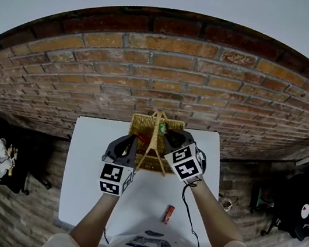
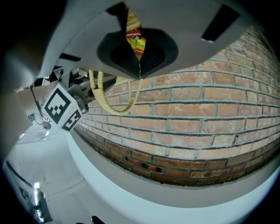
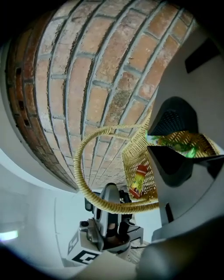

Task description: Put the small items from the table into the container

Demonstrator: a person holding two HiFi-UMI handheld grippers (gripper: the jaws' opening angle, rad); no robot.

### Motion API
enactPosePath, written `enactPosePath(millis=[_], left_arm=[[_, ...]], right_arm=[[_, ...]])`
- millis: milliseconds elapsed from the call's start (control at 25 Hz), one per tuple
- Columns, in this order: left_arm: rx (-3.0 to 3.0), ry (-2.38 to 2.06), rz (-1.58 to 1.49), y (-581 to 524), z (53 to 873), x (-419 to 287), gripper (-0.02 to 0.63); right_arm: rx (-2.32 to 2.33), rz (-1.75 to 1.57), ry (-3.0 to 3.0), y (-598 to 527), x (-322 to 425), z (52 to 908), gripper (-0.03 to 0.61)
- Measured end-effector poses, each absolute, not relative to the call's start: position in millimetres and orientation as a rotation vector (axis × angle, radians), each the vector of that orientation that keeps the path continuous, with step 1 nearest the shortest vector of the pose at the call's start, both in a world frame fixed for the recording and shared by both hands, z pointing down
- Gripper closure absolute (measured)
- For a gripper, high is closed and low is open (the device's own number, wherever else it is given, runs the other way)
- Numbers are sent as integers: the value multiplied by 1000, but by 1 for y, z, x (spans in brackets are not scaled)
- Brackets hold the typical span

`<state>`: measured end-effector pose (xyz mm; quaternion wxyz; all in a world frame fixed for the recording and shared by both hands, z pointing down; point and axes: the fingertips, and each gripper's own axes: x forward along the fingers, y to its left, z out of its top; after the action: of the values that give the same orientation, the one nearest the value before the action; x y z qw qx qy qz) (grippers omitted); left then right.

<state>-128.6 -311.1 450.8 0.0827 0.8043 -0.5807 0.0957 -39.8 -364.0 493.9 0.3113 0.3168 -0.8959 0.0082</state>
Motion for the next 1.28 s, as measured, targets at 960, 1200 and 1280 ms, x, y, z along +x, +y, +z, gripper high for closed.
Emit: enactPosePath(millis=[960,1200,1280], left_arm=[[2537,-1727,237,-218,392,-150,566],[2555,-1726,211,-178,381,-179,566],[2565,-1725,210,-164,377,-188,566]], right_arm=[[1193,132,-2516,-260,-12,403,514],[1273,104,-2550,-214,-34,384,527],[1296,96,-2554,-199,-40,381,532]])
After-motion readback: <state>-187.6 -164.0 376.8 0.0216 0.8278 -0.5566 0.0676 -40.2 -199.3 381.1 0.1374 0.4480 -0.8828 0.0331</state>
